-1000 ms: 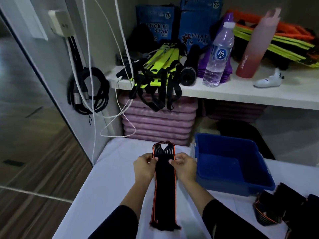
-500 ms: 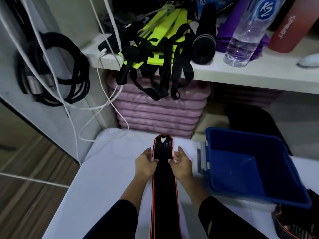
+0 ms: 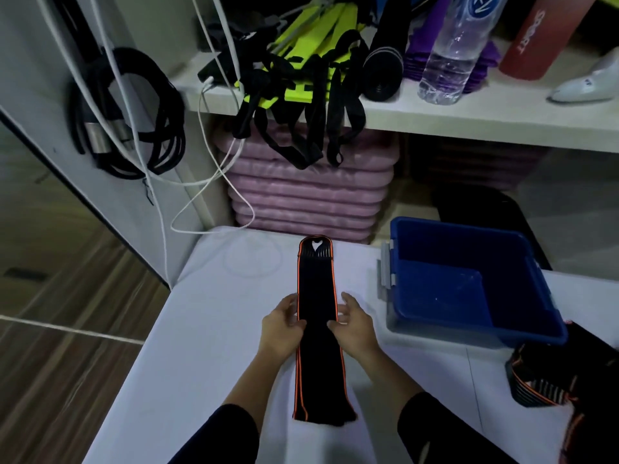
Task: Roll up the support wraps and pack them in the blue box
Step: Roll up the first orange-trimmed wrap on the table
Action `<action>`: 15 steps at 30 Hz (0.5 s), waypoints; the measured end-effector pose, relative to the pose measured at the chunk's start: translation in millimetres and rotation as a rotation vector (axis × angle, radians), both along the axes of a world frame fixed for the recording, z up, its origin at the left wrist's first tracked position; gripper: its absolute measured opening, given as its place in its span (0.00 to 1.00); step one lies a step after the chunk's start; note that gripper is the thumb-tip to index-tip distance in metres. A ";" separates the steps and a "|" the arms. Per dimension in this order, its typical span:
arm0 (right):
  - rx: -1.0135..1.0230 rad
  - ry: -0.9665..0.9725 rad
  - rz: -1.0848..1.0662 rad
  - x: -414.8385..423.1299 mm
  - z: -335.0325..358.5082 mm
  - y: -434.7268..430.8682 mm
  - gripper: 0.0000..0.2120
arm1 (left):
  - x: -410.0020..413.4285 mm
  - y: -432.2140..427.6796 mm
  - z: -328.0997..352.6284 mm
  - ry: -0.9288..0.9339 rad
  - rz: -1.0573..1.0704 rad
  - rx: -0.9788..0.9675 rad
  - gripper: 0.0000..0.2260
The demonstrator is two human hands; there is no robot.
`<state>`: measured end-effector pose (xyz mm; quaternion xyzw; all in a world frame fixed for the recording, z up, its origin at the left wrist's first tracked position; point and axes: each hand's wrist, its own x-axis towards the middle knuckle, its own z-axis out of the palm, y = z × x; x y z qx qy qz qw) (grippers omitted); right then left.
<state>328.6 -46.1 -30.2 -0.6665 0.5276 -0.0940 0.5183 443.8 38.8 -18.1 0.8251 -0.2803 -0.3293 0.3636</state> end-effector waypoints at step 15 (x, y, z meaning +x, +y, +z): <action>0.098 -0.018 0.063 -50.2 2.6 50.4 0.28 | -20.1 61.1 -3.7 0.236 0.017 0.041 0.18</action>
